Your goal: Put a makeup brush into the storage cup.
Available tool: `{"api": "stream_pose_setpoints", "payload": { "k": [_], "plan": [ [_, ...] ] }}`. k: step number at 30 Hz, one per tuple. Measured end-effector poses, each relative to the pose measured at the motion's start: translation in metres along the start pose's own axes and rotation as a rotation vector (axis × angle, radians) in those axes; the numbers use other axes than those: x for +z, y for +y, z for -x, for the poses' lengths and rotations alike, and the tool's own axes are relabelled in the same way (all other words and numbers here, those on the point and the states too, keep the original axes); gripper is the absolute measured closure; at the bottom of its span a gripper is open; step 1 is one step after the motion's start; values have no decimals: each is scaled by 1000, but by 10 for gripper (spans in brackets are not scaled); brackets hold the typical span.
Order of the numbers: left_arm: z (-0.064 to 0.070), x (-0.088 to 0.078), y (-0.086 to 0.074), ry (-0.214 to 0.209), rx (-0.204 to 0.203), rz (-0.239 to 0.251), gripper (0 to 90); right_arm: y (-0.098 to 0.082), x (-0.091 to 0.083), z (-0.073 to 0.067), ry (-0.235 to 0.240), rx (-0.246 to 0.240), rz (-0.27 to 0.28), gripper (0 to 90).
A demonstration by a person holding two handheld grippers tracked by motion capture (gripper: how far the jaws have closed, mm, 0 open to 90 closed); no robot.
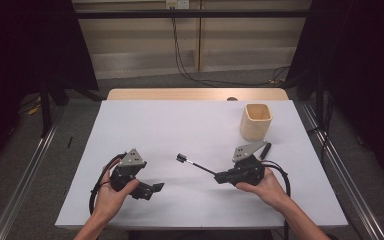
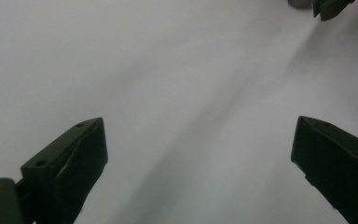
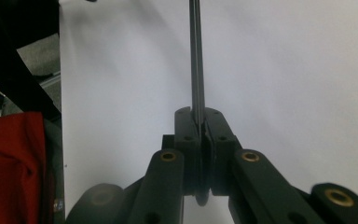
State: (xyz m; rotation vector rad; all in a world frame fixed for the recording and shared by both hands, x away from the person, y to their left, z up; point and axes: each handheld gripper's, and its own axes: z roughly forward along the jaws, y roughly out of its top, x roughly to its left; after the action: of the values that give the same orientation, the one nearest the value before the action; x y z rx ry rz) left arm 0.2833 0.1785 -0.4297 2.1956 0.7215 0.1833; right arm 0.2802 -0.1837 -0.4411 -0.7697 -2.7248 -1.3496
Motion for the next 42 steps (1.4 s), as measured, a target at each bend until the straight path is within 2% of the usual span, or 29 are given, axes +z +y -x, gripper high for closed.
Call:
{"api": "stream_pose_setpoints", "payload": {
  "k": [7, 10, 19, 22, 24, 32, 36, 38, 42],
  "plan": [
    [1, -1, -1, 15, 6, 11, 37, -5, 2, 0, -21, 5, 79, 858],
    [1, 0, -2, 21, 16, 13, 37, -6, 0, 0, -33, 7, 129, 858],
    [0, -1, -3, 18, 3, 32, 36, -9, 0, -4, -39, -3, 249, 858],
    [1, -2, -4, 30, 4, 47, 36, -9, -1, -4, -43, -9, 293, 858],
    [2, -4, -3, 21, 10, 69, 36, -10, -1, -5, -53, -11, 317, 858],
    [6, -1, -5, 32, -4, 151, 35, -11, -3, -6, -64, -25, 387, 858],
    [10, 2, -5, 35, 0, 216, 35, -11, -4, -6, -66, -21, 399, 858],
    [12, 3, -4, 50, 10, 239, 43, -11, -4, -6, -66, -22, 402, 858],
    [13, 7, -3, 3, 2, 292, 58, -11, -5, -7, -62, -26, 413, 858]
  ]
}}
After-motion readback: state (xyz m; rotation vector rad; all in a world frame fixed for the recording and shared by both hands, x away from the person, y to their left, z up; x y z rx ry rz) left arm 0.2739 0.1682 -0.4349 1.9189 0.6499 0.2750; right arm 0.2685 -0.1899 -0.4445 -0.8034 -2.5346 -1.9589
